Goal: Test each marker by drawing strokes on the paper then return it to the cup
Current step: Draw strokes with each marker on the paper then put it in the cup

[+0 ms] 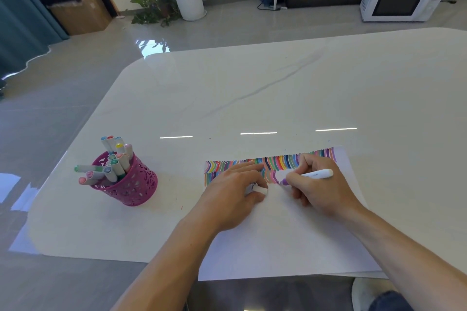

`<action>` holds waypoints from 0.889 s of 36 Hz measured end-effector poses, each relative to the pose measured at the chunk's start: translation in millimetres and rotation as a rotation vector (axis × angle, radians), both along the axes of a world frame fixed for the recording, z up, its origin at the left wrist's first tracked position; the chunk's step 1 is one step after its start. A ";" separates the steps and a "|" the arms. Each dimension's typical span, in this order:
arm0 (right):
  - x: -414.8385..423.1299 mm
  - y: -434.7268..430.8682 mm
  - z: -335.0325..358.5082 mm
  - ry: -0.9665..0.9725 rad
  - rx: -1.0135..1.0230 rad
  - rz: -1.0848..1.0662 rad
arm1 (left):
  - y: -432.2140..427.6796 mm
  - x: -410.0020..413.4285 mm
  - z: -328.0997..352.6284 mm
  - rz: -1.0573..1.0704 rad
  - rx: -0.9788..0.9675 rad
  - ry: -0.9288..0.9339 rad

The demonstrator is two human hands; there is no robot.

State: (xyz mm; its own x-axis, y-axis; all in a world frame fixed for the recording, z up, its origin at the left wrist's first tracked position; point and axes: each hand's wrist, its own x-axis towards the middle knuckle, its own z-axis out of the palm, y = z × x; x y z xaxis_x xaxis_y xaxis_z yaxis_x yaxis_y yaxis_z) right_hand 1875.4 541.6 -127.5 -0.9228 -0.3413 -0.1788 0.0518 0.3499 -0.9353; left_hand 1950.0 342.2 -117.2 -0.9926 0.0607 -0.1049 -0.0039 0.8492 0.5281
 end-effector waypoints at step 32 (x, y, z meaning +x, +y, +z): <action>-5.4 -1.6 32.6 -0.048 -0.459 -0.043 | 7.4 -7.8 16.2 0.297 0.536 0.066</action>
